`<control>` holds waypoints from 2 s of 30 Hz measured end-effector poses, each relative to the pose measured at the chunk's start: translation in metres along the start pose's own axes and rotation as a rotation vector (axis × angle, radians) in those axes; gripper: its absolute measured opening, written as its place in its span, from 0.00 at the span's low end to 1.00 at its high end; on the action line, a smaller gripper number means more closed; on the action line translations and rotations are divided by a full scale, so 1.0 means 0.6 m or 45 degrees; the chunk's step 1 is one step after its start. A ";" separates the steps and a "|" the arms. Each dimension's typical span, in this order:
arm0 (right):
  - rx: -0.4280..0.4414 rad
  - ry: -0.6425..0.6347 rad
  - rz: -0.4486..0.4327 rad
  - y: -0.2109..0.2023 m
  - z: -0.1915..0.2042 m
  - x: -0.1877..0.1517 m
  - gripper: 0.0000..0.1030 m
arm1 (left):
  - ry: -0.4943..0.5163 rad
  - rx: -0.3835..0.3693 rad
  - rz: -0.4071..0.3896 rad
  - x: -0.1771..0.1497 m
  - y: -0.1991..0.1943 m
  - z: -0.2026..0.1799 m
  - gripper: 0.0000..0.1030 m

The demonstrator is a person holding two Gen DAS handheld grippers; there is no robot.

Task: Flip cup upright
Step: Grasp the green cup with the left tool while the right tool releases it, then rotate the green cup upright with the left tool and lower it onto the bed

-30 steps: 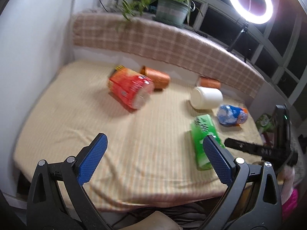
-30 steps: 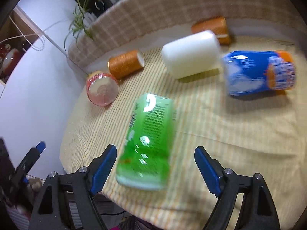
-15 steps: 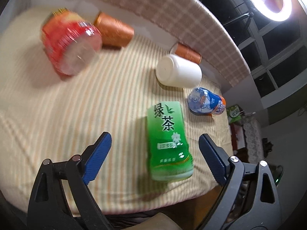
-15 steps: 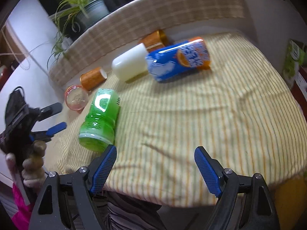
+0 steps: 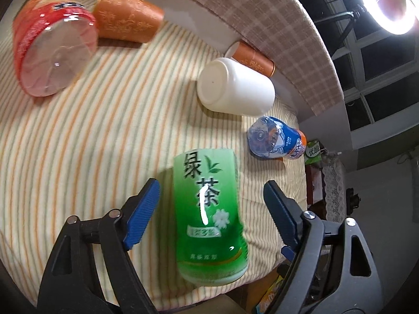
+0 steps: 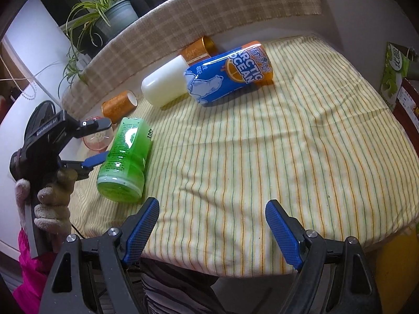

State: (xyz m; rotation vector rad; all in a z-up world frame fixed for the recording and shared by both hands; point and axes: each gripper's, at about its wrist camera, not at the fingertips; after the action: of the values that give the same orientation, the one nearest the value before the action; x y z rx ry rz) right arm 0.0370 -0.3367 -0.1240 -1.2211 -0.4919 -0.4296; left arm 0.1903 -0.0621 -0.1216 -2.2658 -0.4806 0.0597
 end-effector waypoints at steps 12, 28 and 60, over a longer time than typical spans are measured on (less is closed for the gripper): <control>-0.005 0.021 0.012 0.002 -0.011 -0.008 0.83 | 0.027 0.066 0.049 0.003 0.042 -0.010 0.68; -0.007 0.027 0.020 0.003 -0.015 -0.010 0.83 | 0.166 0.137 -0.064 -0.021 0.023 -0.033 0.58; -0.034 0.015 0.016 0.001 -0.004 -0.009 0.83 | 0.553 0.292 -0.521 -0.071 -0.037 -0.111 0.57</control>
State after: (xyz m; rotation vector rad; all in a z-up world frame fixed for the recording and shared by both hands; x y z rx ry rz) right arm 0.0334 -0.3384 -0.1281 -1.2461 -0.4699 -0.4338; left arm 0.1564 -0.1114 -0.0648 -1.8459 -0.6513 -0.5452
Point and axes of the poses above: each gripper's, at about its wrist camera, not at the fingertips, and y roughly the way its jaws point, z to its left, x to its top, and after that the axes turned 13 degrees about -y, right-handed
